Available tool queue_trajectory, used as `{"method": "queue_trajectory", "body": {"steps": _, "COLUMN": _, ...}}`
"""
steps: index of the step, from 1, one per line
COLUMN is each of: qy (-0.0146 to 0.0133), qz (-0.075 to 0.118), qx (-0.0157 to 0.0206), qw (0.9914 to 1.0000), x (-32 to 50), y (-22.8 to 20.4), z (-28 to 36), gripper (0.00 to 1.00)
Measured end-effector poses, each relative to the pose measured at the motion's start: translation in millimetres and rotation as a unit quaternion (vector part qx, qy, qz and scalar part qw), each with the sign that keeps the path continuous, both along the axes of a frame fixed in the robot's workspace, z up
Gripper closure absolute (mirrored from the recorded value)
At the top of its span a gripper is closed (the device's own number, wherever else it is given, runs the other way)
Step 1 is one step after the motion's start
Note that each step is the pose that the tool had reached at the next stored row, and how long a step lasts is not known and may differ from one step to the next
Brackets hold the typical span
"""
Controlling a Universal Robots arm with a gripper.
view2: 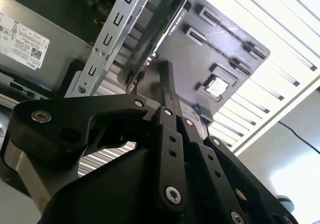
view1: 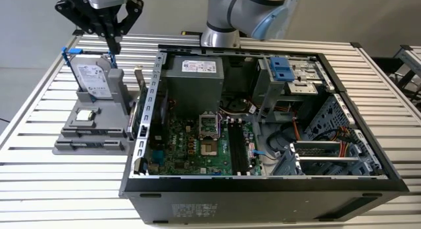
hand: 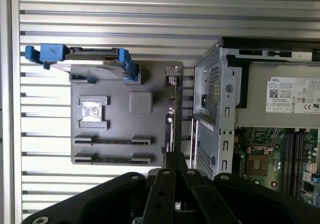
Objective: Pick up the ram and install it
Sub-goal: 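Reach for the ram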
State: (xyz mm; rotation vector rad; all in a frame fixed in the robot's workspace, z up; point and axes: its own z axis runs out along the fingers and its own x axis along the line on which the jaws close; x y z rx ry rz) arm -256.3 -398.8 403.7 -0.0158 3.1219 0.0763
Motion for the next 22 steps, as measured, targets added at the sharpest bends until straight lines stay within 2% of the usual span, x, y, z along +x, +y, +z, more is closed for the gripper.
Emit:
{"method": "queue_trajectory", "body": {"steps": 8, "qy": 0.0000, "qz": 0.001, "qx": 0.0000, "qw": 1.00000, "x": -18.3, "y": 0.0, "z": 0.0, "gripper": 1.00}}
{"method": "queue_trajectory", "body": {"steps": 22, "qy": 0.0000, "qz": 0.001, "qx": 0.0000, "qw": 1.00000, "x": -59.9, "y": 0.0, "z": 0.0, "gripper": 1.00}}
